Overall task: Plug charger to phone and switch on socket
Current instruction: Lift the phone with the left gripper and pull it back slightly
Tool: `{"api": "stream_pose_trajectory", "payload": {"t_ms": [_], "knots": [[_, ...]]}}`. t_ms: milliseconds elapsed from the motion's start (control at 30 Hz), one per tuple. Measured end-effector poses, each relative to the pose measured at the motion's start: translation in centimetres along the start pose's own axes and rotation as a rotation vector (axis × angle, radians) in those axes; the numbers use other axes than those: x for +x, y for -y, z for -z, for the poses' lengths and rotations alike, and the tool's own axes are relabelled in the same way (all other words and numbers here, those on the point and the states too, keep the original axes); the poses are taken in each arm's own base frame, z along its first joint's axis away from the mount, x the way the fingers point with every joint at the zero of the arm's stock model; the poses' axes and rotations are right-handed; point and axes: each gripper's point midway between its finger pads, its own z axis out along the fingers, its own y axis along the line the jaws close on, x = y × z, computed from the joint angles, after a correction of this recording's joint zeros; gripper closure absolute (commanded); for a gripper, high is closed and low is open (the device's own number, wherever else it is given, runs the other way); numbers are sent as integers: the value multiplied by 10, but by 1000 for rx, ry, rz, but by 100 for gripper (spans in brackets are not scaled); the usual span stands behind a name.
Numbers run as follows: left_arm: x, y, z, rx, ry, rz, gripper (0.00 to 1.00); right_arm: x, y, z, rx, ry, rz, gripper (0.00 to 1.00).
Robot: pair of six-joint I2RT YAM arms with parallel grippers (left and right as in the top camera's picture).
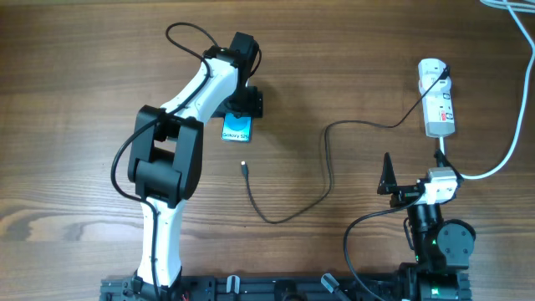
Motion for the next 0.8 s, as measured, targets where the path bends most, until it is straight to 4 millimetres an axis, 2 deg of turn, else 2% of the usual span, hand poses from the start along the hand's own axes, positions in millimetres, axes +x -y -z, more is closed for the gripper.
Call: {"api": "stream_pose_trajectory", "payload": {"t_ms": [433, 667, 800], "knots": [[4, -5, 1, -29, -8, 151, 12, 0, 0, 0, 0, 0, 0, 0], [1, -14, 1, -31, -11, 210, 17, 0, 0, 0, 0, 0, 0, 0], [-1, -13, 1, -27, -2, 155, 16, 0, 0, 0, 0, 0, 0, 0]]}}
